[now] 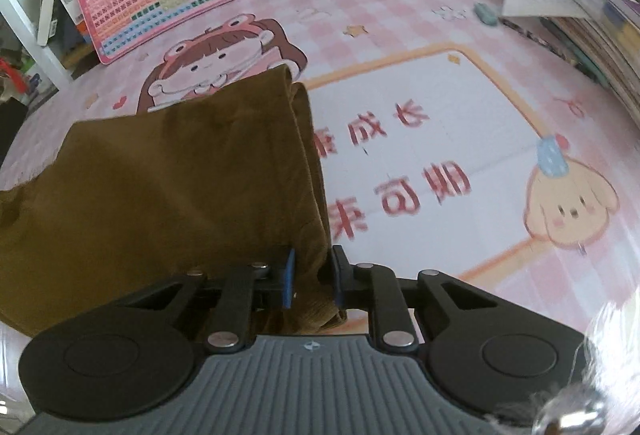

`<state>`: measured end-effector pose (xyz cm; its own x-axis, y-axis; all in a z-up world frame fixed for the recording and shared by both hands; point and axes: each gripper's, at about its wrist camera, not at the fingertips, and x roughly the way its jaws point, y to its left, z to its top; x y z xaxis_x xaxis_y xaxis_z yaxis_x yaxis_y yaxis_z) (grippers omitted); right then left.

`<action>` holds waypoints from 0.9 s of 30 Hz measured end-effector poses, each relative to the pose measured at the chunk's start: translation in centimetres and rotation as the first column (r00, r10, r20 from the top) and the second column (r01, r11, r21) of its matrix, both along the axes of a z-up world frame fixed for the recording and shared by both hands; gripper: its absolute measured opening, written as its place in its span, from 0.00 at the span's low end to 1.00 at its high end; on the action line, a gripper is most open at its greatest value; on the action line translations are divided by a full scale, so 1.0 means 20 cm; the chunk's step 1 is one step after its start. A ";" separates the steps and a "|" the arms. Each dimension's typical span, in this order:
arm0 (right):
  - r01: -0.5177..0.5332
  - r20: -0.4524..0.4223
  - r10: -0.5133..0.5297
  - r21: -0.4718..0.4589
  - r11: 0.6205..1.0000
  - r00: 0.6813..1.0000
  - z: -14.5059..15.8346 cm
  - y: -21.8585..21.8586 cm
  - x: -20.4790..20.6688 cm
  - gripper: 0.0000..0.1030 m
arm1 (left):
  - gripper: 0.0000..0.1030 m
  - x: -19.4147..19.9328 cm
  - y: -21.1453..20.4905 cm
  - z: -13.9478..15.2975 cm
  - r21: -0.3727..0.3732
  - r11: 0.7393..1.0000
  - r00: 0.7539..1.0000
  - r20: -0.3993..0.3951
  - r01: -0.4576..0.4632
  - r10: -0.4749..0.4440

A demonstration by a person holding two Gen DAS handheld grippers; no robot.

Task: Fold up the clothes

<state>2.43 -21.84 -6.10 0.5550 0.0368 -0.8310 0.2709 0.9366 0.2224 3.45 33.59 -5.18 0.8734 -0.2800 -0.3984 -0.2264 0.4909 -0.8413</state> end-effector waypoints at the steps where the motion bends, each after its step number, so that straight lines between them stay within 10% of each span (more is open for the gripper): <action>1: -0.009 0.004 0.008 0.013 1.000 1.000 0.00 0.00 0.02 0.16 | 0.07 -0.01 0.05 -0.05 0.001 0.999 0.998 -0.050 -0.037 0.037; 4: -0.043 0.014 0.042 0.018 0.999 0.999 -0.01 0.03 0.08 0.16 | 0.02 -0.03 0.18 -0.24 0.006 0.992 0.973 -0.191 -0.128 0.127; 10: -0.070 0.024 0.070 -0.003 0.998 0.997 -0.01 0.05 0.15 0.16 | 0.10 -0.02 0.16 -0.27 0.029 0.990 0.968 -0.206 -0.140 0.143; 18: -0.100 0.034 0.100 -0.019 0.995 0.994 -0.01 0.06 0.15 0.16 | 0.55 -0.02 0.07 -0.32 -0.024 0.993 0.973 -0.202 -0.117 0.109; 27: -0.102 0.029 0.103 -0.026 0.994 0.994 -0.02 0.06 0.15 0.17 | 0.76 -0.14 0.08 -0.28 -0.110 0.974 0.979 -0.081 -0.198 0.190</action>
